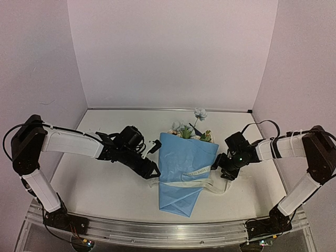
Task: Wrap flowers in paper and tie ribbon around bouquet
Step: Cross the ribbon over the folded bouquet.
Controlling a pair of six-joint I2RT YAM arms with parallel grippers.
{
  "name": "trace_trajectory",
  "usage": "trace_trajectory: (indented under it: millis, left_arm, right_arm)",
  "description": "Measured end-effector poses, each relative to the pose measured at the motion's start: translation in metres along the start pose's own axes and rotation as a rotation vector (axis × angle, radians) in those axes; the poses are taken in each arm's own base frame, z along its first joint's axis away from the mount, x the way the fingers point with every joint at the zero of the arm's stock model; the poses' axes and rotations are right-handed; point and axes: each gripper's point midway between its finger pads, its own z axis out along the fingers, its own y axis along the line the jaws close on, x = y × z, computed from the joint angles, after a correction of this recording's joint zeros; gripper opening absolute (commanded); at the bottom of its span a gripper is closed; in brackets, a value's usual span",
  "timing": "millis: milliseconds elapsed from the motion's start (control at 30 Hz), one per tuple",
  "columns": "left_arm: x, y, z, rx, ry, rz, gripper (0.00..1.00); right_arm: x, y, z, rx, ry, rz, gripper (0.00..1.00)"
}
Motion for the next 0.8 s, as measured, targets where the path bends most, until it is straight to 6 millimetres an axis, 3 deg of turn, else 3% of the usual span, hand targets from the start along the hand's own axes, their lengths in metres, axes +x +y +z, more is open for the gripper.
trace_trajectory:
  millis: [267, 467, 800]
  left_arm:
    - [-0.002, -0.001, -0.001, 0.001, -0.004, 0.007, 0.66]
    - [-0.011, -0.003, -0.001, 0.005, -0.014, 0.013, 0.66]
    - [-0.01, -0.005, -0.002, 0.012, -0.005, 0.033, 0.65]
  right_arm:
    - [-0.021, 0.01, 0.005, -0.114, -0.14, 0.077, 0.56]
    - [-0.021, 0.004, 0.003, -0.112, -0.163, 0.101, 0.46]
    - [-0.015, -0.001, -0.012, -0.109, -0.163, 0.111, 0.46]
